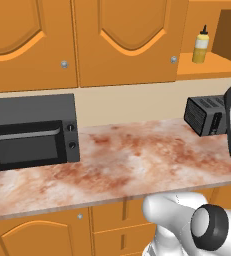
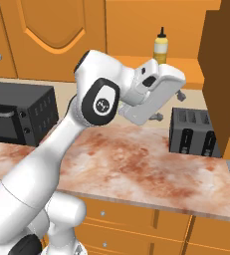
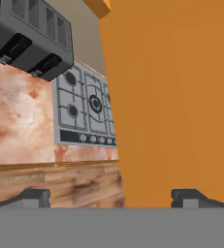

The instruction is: Move the mayonnaise and mustard from the cabinet to the dining counter.

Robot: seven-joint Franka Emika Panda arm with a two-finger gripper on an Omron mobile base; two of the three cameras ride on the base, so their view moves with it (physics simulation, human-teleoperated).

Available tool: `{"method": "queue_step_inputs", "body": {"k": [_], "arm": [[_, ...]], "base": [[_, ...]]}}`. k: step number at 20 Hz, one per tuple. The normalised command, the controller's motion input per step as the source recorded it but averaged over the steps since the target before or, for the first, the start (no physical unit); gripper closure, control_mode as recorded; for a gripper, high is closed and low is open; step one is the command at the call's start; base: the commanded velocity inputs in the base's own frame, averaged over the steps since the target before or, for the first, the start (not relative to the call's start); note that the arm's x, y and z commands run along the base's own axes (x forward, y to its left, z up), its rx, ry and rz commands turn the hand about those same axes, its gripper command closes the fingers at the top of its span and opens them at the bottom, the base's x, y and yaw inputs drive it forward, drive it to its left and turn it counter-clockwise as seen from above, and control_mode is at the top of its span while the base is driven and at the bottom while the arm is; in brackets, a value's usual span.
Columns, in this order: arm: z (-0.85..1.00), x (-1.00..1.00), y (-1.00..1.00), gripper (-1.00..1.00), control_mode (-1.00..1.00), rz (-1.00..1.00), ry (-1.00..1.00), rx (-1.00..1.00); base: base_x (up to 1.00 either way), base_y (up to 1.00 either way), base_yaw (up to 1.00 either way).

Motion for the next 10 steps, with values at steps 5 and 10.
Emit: {"method": "queue_step_inputs", "body": {"k": [5,10], "arm": [[0.00,0.00,1.00,-1.00,-1.00,0.18,-0.45,0.40],[0.10,0.03,0.86,-1.00,-1.00,0.06,-0.53,0.49]], "base": [[0.00,0.00,0.00],[0.00,0.00,0.00]]}}
